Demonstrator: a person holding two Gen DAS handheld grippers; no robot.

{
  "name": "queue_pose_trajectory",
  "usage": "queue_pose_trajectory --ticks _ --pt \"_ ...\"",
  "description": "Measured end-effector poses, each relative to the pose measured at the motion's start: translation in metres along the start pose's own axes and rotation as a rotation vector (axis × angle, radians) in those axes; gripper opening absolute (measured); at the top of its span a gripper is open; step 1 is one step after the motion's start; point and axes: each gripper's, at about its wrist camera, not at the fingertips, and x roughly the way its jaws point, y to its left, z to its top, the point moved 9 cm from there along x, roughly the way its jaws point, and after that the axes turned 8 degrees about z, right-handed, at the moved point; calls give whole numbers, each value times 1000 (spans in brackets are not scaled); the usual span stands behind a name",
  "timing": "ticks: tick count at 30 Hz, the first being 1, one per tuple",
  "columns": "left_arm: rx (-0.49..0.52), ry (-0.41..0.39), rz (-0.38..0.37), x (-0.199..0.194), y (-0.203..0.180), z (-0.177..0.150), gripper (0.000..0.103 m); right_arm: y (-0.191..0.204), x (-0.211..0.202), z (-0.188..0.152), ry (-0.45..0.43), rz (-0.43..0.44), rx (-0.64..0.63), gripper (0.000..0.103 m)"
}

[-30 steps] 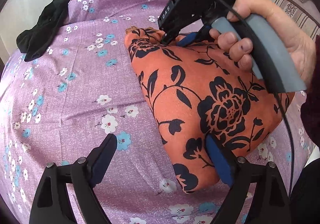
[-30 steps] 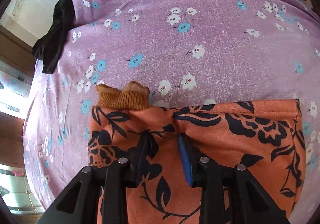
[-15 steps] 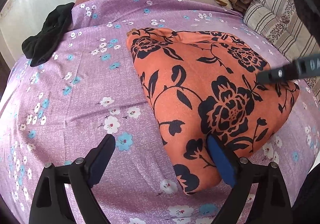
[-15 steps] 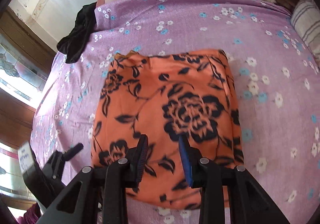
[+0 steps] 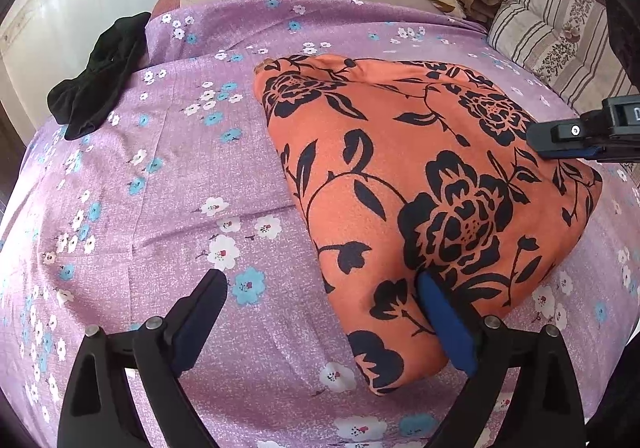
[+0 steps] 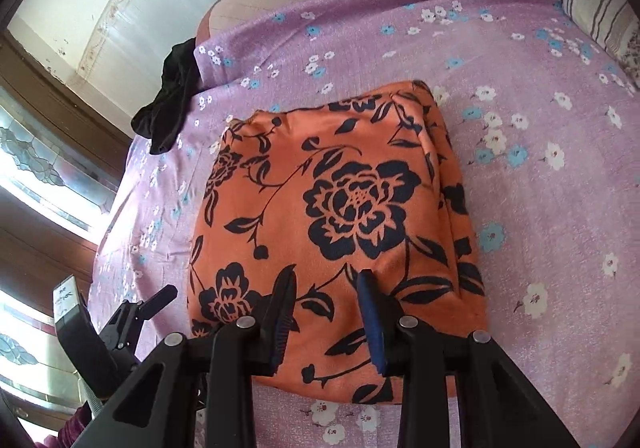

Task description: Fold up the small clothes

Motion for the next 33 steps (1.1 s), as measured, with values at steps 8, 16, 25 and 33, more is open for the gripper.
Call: queue_pose_trajectory --ticks 8,16,25,33 --pt "-43 40 -23 9 6 2 103 -11 29 1 36 -35 -2 36" --pt "-140 -7 -140 -8 26 27 102 -8 25 2 19 0 -14 35" --pt "-152 37 -113 19 32 28 102 -12 12 4 5 -35 1 36" --pt "-186 17 -159 9 38 39 102 -17 16 6 16 -35 -1 36"
